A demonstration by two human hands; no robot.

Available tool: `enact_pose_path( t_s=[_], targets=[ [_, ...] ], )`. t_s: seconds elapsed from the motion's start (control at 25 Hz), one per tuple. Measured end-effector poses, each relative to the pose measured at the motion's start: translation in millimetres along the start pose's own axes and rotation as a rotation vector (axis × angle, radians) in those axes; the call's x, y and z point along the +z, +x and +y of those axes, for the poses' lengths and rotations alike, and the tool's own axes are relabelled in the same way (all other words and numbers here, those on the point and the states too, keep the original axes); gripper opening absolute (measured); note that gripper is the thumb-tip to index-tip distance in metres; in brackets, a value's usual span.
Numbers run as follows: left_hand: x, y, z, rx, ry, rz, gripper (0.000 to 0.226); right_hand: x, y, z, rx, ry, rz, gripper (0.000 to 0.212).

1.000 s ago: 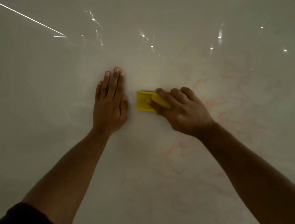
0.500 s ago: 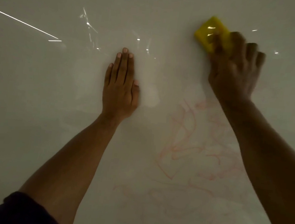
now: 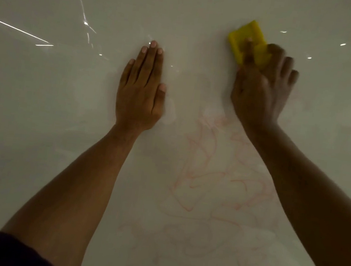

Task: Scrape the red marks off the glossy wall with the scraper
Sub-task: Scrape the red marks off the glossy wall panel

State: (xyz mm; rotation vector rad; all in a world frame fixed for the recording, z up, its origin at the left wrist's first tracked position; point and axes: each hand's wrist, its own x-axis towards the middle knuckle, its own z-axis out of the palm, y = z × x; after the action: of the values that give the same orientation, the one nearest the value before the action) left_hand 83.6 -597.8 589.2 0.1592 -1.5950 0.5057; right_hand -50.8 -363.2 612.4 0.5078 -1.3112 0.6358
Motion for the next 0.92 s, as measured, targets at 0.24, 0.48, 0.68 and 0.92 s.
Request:
enact_pose_path(
  t_s=[0.24, 0.48, 0.68, 0.92],
  targets=[
    [1, -5, 5, -0.015, 0.023, 0.021, 0.061, -11, 9, 39, -0.303, 0.039, -0.035, 0.035],
    [-1, -5, 7, -0.024, 0.008, 0.049, 0.062, -21, -75, 26, -0.925, 0.154, -0.123, 0.042],
    [0, -6, 8, -0.033, 0.021, 0.06, 0.061, -27, -54, 58, 0.054, 0.059, -0.075, 0.045],
    [-1, -10, 9, -0.057, 0.012, 0.056, 0.06, -24, -104, 28, -0.814, 0.138, -0.152, 0.046]
  ],
)
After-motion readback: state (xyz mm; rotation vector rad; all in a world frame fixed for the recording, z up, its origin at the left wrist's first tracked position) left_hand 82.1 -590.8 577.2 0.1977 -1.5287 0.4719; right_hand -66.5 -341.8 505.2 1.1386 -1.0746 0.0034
